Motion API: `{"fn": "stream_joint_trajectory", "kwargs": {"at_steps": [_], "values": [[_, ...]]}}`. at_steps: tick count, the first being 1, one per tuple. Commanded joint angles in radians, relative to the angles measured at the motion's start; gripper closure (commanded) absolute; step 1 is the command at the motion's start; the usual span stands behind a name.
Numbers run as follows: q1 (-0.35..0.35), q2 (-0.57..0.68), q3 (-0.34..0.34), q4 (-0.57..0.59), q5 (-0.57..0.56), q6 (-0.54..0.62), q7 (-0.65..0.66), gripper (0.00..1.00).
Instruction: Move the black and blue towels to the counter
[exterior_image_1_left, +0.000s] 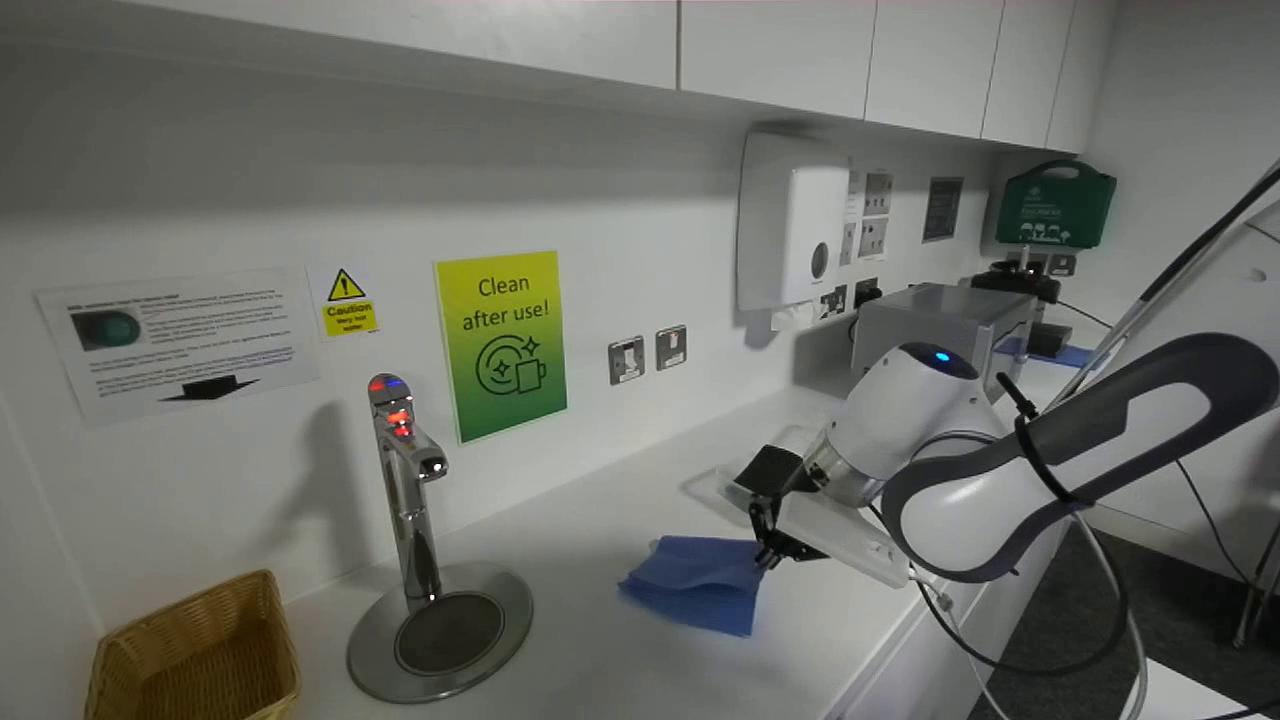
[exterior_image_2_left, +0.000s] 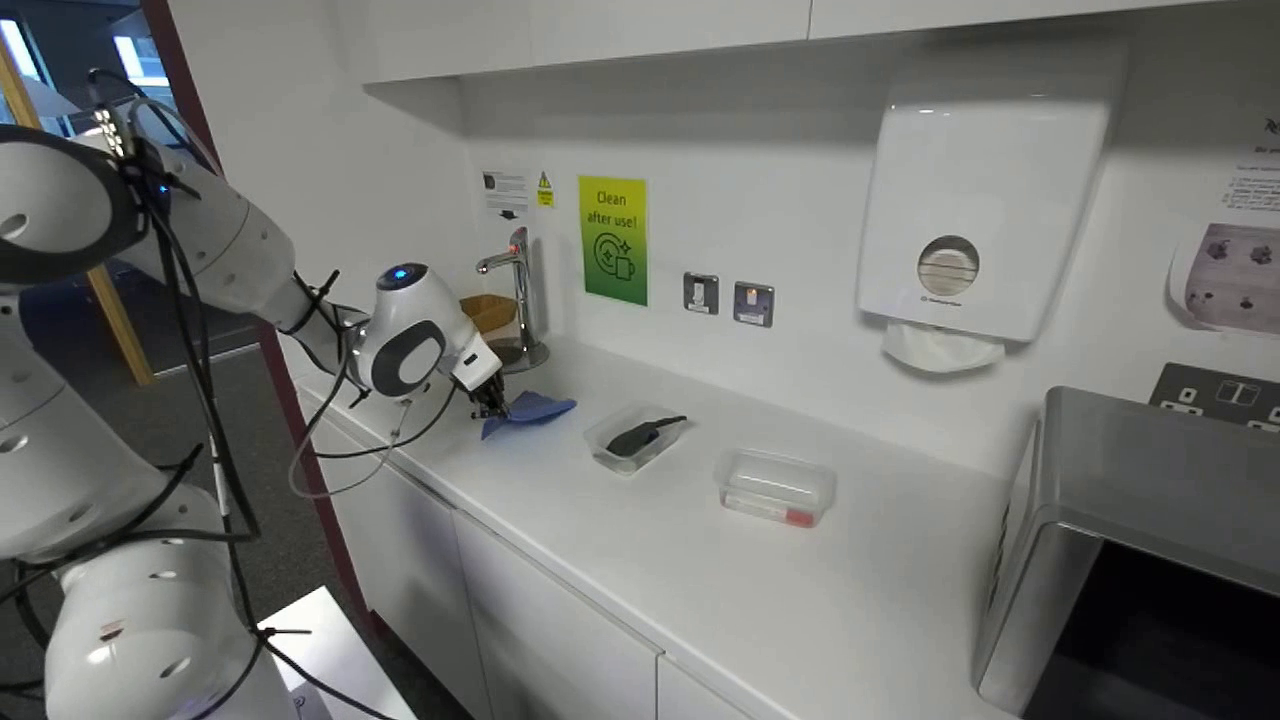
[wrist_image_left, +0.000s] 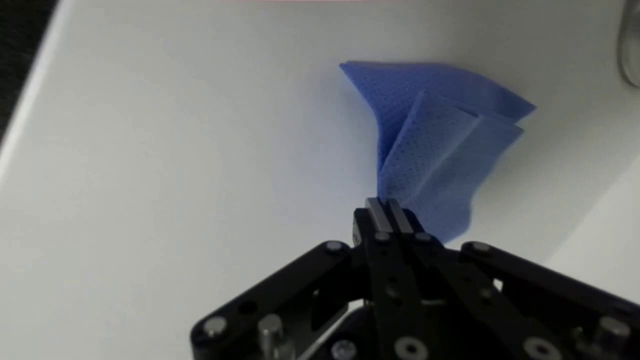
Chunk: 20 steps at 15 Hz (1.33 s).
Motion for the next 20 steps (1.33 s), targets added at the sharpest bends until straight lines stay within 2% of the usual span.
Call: {"fn": "stream_joint_trajectory", "kwargs": {"at_steps": [1,3,4,5,10,13,14,15,17,20], "values": [[0.133,-0.021,-0.162,0.018,-0.014,-0.229,-0.008,1.00],[0.189,-0.040,-0.237,0.022,-0.032,-0.328,-0.004,1.00],[0.203,-0.048,-0.262,0.023,-0.048,-0.356,0.000,0.88],[0.213,-0.056,-0.282,0.025,-0.070,-0.377,0.006,0.72],[0.224,-0.110,-0.322,0.040,-0.207,-0.428,0.013,0.36],[0.223,-0.168,-0.325,0.053,-0.297,-0.480,-0.021,0.15],[0.239,-0.192,-0.338,0.058,-0.297,-0.501,-0.060,0.08],[0.287,-0.216,-0.376,0.066,-0.235,-0.527,-0.157,0.01],[0.352,-0.258,-0.438,0.089,-0.125,-0.593,-0.306,0.00],[0.400,-0.315,-0.511,0.156,0.010,-0.807,-0.497,0.00]]}}
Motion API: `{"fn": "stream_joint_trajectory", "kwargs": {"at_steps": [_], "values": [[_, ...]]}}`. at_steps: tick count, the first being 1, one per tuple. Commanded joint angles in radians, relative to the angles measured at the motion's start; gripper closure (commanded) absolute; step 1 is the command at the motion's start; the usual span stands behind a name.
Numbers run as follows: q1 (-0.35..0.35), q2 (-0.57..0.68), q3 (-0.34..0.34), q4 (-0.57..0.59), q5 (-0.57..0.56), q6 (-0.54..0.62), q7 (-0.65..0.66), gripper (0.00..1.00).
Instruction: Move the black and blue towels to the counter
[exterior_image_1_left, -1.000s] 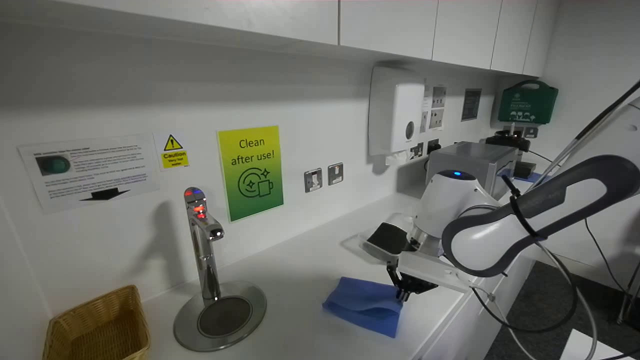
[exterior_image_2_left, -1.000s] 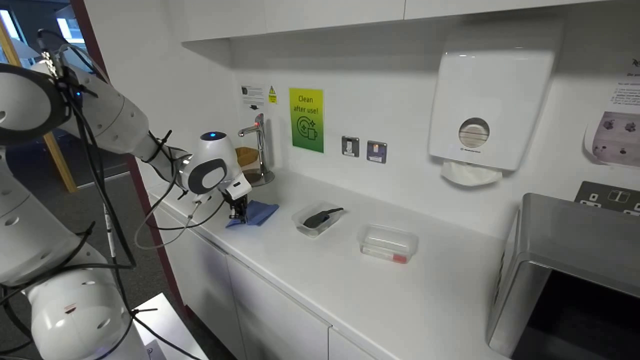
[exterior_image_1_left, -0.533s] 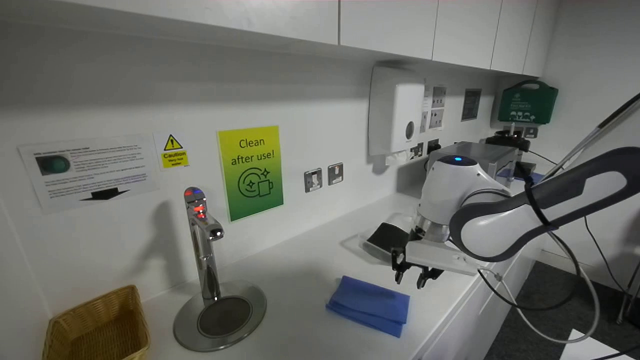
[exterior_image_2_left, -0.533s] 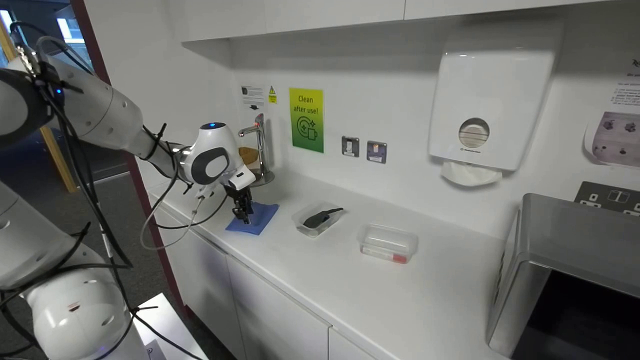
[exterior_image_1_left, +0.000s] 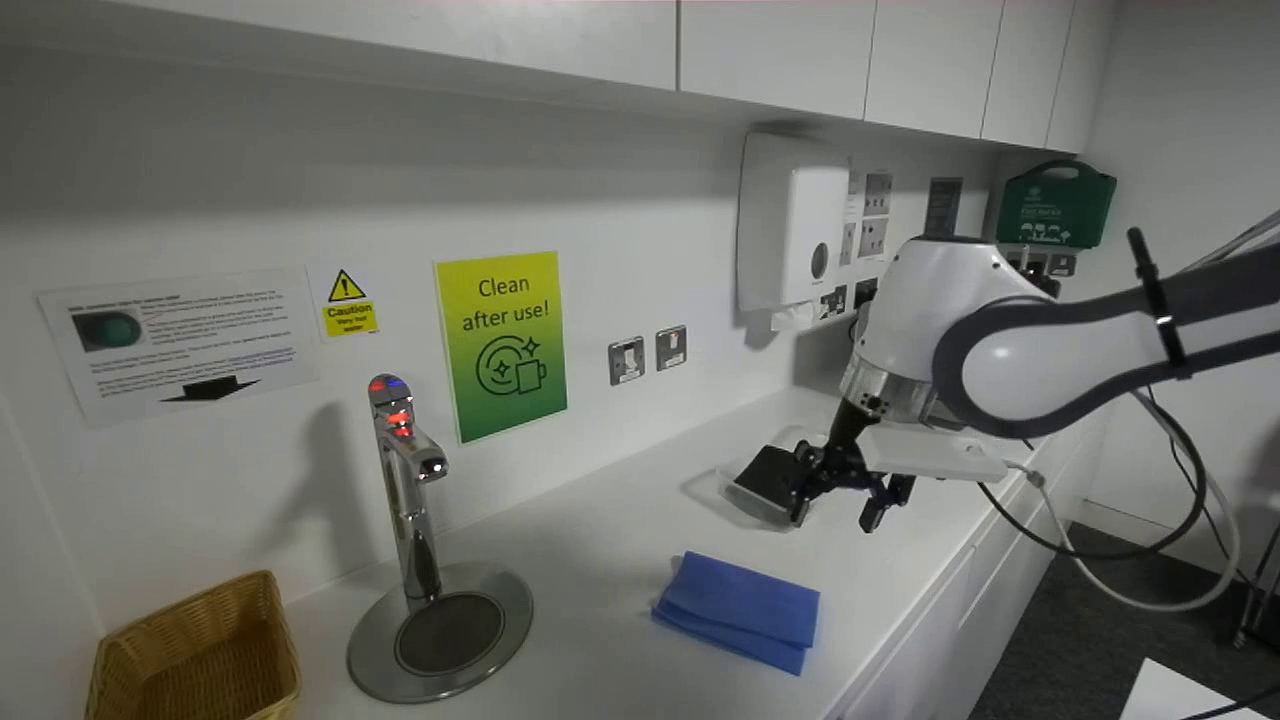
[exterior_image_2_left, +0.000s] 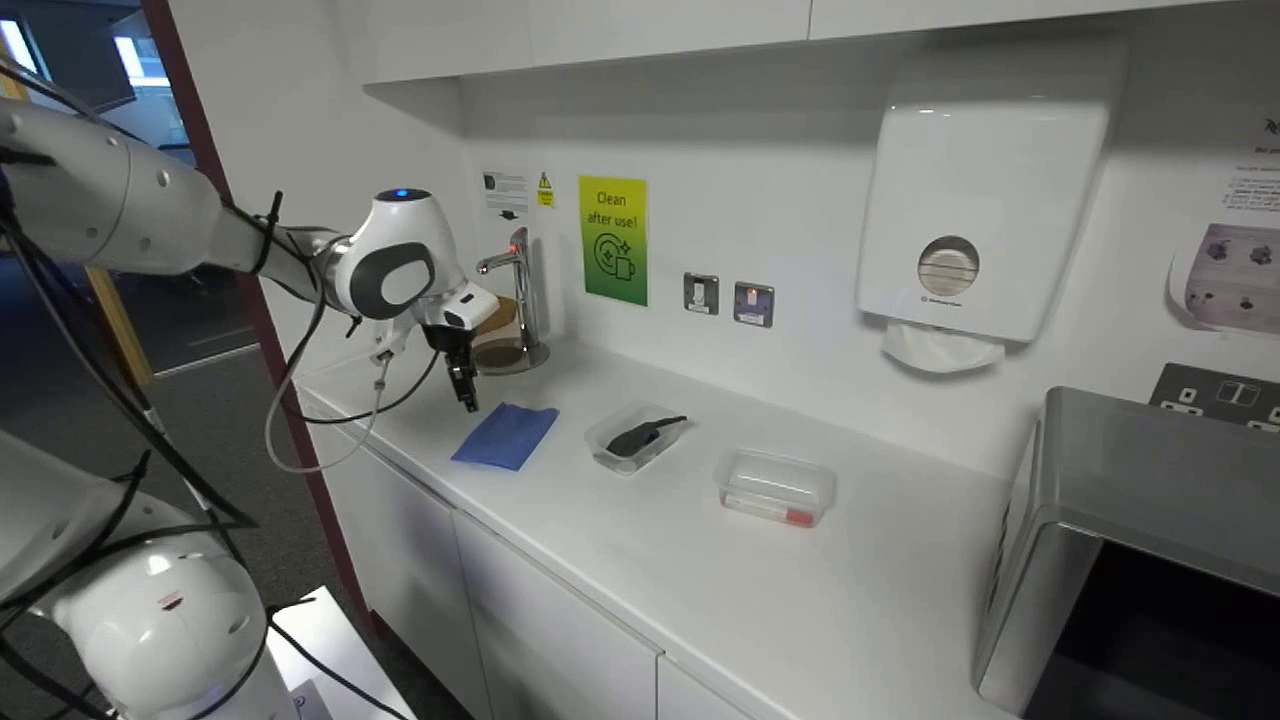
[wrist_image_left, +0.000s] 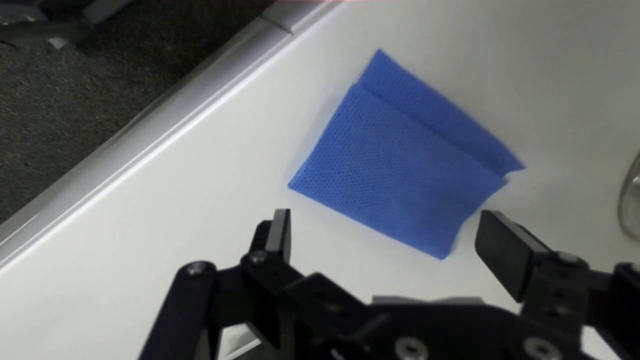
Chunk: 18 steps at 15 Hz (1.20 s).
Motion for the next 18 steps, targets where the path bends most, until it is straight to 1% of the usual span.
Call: {"fn": "stream_joint_trajectory", "kwargs": {"at_steps": [1,2,3,4,5,6,7,9,18], "values": [[0.044,-0.075,-0.087,0.080,0.108,-0.267,-0.202,0.00],[0.023,-0.085,-0.082,0.104,0.090,-0.350,-0.216,0.00],[-0.009,-0.099,-0.066,0.130,0.039,-0.435,-0.208,0.00],[-0.040,-0.105,-0.040,0.149,-0.024,-0.490,-0.191,0.00],[-0.065,-0.113,-0.017,0.155,-0.091,-0.511,-0.183,0.00],[-0.045,-0.097,-0.030,0.126,-0.006,-0.448,-0.189,0.00],[-0.058,-0.103,-0.022,0.136,-0.042,-0.473,-0.187,0.00],[-0.070,-0.107,-0.011,0.138,-0.063,-0.478,-0.185,0.00],[-0.070,-0.106,-0.008,0.138,-0.066,-0.478,-0.185,0.00]]}}
